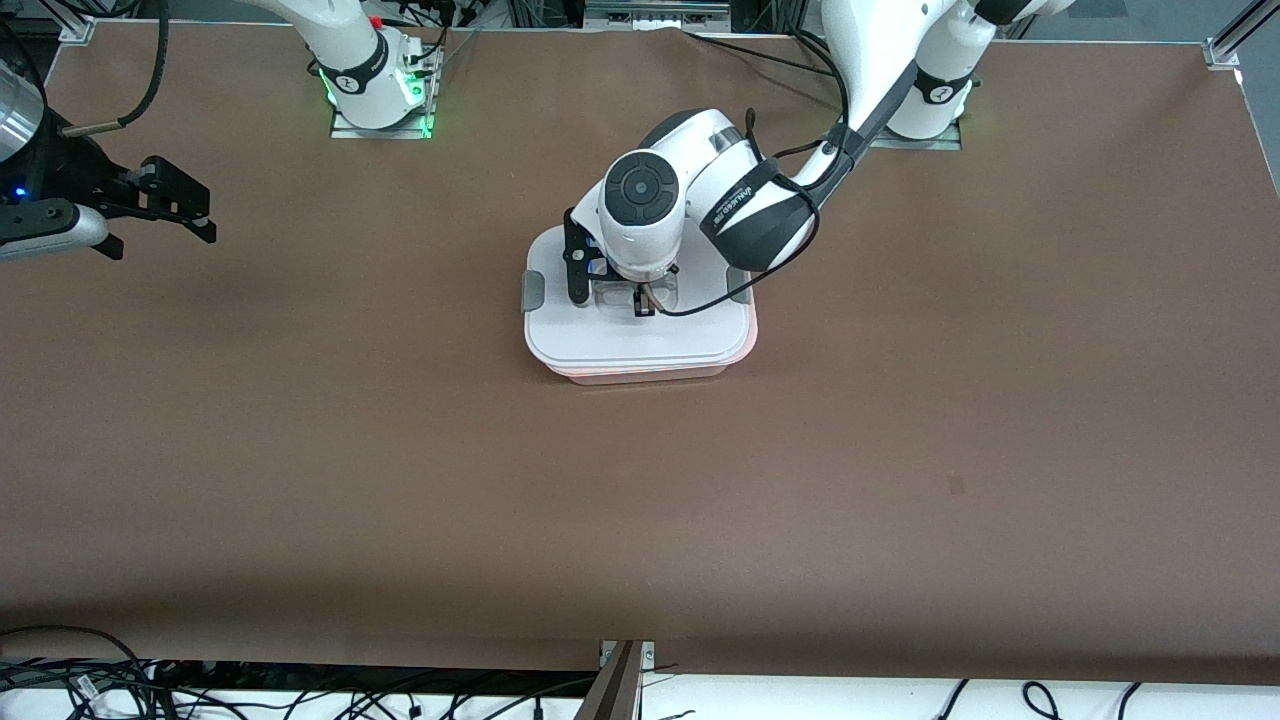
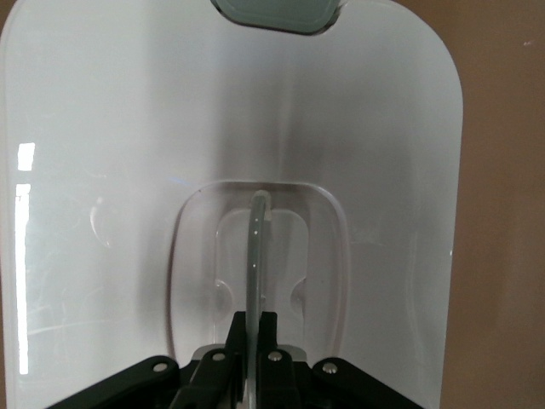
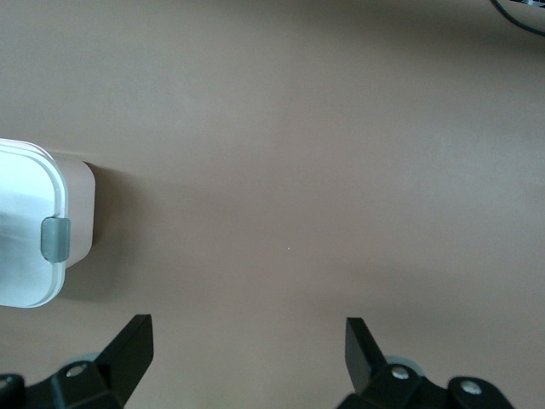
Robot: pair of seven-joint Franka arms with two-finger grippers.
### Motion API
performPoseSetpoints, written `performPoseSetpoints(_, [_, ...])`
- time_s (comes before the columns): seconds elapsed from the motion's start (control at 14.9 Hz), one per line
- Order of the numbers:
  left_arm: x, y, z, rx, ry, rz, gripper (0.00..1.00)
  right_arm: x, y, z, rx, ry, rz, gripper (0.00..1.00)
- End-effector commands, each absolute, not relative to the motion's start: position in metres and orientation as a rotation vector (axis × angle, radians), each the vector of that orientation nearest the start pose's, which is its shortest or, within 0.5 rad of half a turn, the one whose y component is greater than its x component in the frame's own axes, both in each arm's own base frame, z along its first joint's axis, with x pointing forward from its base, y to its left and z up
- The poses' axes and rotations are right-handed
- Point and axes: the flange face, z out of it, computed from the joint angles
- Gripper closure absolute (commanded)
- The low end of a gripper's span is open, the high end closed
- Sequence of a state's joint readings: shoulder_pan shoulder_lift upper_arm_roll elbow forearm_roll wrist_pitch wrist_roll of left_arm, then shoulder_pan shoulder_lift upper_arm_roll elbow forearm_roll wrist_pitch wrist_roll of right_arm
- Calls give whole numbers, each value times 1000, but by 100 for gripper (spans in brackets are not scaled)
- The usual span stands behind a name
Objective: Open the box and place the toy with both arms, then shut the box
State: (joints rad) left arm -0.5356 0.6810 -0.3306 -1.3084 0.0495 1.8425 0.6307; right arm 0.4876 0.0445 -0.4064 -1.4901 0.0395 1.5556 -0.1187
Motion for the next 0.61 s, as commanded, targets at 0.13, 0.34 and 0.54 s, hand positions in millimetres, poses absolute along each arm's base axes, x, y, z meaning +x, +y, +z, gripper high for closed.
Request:
performPoseSetpoints(0.13, [511, -473, 325, -2509, 2042, 378, 100, 562, 58, 640, -3107, -332, -48, 0])
performPoseSetpoints(0.34, [502, -485, 327, -2561, 1970, 366, 100, 562, 57, 640, -3107, -330, -46, 0])
performPoseSetpoints(0.54, [504, -488, 323, -2566, 1974, 339, 100, 561, 57, 640, -3106, -332, -46, 0])
